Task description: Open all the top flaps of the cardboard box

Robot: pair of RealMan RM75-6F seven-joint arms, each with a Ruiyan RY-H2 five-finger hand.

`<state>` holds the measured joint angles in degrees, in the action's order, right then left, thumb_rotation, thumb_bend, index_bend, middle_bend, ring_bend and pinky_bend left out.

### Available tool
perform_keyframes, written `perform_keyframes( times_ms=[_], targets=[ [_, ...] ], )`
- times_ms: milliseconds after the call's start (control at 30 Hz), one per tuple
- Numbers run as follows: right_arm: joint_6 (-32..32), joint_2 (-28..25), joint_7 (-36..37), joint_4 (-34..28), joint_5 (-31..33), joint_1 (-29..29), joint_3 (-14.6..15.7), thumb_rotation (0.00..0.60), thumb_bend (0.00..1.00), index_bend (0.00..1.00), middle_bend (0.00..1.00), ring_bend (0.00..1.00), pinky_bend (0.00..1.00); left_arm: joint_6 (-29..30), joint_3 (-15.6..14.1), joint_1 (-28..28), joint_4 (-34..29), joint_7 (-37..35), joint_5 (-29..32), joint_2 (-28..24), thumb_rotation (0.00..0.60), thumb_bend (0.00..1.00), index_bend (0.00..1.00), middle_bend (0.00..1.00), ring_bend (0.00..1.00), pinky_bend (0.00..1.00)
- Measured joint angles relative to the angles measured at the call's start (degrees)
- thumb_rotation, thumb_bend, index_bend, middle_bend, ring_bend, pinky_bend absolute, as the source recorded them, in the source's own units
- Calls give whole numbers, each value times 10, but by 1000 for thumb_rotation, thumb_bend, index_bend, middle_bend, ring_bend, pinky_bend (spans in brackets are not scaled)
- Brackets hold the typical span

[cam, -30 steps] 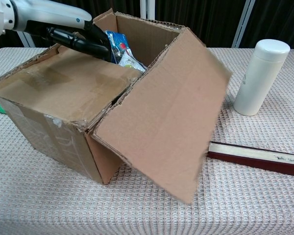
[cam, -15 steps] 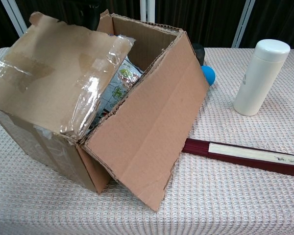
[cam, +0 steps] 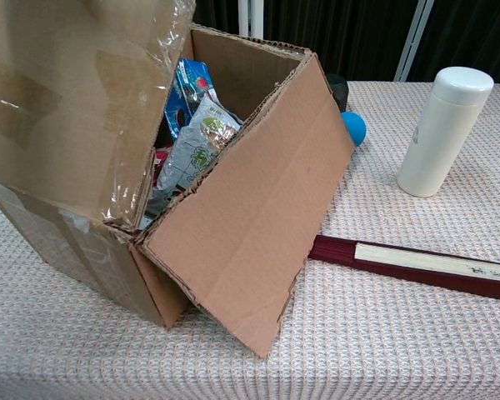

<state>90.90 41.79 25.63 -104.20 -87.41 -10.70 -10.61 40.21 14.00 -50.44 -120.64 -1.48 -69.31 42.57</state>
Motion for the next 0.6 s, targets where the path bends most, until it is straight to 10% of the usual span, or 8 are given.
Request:
perform_keyframes(
  times_ms=[600],
  targets=[
    [-11,4,-10,-12,-4,-6,-10,600,217,0,0,0,0,61,-29,104,-71,-31,-89,-105,8,0,612,717,223,148]
  ],
)
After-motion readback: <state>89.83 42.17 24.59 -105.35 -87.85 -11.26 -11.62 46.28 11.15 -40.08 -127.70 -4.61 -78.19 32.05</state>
